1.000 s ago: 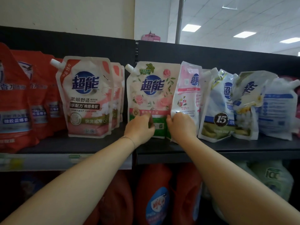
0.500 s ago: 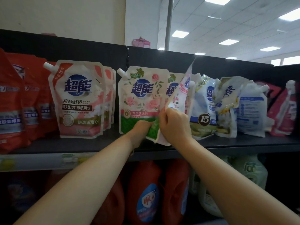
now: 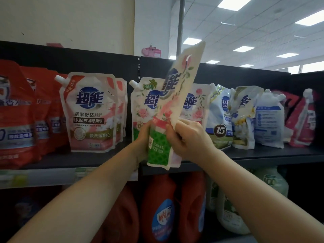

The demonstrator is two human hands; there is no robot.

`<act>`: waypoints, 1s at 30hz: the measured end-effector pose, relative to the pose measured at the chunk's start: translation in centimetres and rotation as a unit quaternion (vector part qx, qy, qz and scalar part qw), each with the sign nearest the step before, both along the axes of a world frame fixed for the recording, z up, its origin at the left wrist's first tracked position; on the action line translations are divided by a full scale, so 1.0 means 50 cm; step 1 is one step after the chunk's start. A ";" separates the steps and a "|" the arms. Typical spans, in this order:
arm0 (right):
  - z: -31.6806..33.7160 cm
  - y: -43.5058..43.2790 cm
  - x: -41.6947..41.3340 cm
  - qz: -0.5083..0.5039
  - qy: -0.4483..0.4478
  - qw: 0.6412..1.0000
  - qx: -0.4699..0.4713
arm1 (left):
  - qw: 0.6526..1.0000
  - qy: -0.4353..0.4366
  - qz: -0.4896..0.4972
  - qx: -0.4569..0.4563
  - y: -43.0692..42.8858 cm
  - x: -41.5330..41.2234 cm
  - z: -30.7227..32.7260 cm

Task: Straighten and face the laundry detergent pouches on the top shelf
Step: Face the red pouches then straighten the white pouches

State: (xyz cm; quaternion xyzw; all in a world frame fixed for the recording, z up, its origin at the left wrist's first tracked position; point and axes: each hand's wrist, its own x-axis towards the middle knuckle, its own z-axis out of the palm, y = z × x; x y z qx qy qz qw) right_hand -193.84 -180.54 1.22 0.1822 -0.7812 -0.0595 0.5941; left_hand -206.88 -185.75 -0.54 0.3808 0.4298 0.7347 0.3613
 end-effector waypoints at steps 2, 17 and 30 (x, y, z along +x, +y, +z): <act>-0.001 0.024 0.004 -0.032 -0.008 0.999 0.016 | 0.997 -0.023 0.061 0.031 -0.002 -0.026 -0.010; -0.114 0.137 -0.125 0.005 -0.199 0.784 -0.589 | 0.883 0.364 0.197 -0.223 -0.017 -0.160 -0.081; -0.159 0.138 -0.150 -0.141 -0.206 0.845 -0.473 | 0.868 0.369 0.321 -0.086 -0.011 -0.177 -0.111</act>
